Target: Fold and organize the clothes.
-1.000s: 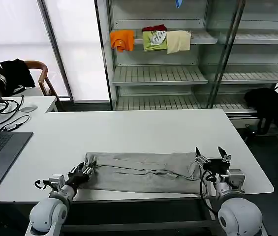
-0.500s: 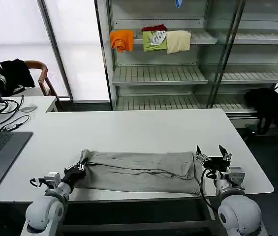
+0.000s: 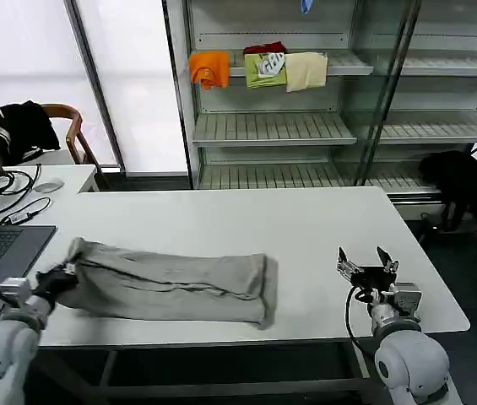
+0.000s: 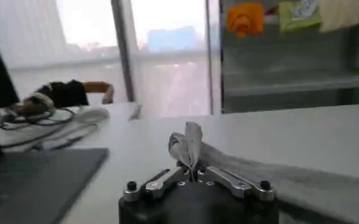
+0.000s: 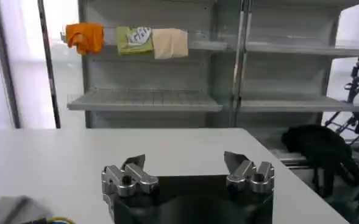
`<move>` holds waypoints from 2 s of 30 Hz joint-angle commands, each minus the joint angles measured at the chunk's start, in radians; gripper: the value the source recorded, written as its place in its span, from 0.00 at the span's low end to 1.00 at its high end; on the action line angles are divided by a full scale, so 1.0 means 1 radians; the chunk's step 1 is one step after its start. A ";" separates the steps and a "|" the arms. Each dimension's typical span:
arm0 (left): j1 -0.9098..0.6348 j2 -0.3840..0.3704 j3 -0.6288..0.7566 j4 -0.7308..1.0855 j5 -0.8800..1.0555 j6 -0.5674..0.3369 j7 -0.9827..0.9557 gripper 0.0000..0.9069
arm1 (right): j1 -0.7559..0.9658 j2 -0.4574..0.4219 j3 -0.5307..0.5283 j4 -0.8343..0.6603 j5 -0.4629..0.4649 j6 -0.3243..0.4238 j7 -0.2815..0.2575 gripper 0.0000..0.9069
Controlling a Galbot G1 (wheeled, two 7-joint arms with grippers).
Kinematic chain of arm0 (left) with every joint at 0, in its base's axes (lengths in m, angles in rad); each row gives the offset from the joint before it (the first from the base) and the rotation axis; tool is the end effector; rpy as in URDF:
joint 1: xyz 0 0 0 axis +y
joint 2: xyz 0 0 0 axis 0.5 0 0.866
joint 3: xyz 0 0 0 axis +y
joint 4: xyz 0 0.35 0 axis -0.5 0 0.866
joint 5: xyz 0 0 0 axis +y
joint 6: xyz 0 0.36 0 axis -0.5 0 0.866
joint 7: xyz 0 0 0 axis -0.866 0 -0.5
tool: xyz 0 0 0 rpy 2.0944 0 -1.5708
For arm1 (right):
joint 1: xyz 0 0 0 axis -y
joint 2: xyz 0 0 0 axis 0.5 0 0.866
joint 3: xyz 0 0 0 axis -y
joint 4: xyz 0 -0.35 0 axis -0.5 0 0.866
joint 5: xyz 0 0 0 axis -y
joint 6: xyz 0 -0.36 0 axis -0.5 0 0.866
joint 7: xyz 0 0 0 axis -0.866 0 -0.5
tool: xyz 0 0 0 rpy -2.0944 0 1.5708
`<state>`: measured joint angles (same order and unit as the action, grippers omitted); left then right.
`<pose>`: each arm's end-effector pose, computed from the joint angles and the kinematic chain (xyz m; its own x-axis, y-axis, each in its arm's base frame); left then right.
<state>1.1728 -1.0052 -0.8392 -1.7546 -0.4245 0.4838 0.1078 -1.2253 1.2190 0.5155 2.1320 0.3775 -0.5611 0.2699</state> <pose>0.3111 0.2451 -0.2218 -0.9488 -0.1258 0.2899 -0.0912 0.9873 0.1299 0.2735 -0.0523 -0.2012 -0.9759 0.0658 0.2080 0.0571 0.9972 -0.0475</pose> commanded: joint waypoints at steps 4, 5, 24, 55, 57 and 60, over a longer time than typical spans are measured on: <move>-0.038 0.238 -0.140 0.046 0.022 -0.017 0.008 0.01 | -0.010 0.012 -0.003 0.013 0.000 0.001 0.006 1.00; -0.033 0.223 -0.133 0.015 0.024 -0.014 0.006 0.00 | -0.011 0.012 -0.003 0.015 0.000 0.000 0.006 1.00; -0.017 0.021 0.341 -0.366 0.099 0.074 -0.050 0.01 | -0.116 0.028 0.042 0.046 -0.017 0.024 0.014 1.00; -0.120 -0.076 0.583 -0.174 0.141 0.086 -0.043 1.00 | -0.163 0.075 0.046 0.020 -0.037 0.049 0.019 1.00; -0.113 -0.088 0.588 -0.167 0.136 0.082 -0.044 1.00 | -0.159 0.075 0.045 0.020 -0.038 0.049 0.019 1.00; -0.106 -0.111 0.592 -0.161 0.090 0.072 -0.052 1.00 | -0.152 0.074 0.043 0.018 -0.038 0.047 0.019 1.00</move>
<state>1.0703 -1.0692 -0.2806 -1.9540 -0.2952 0.5670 0.0614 -1.3777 1.2917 0.5585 2.1513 0.3411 -0.5135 0.2890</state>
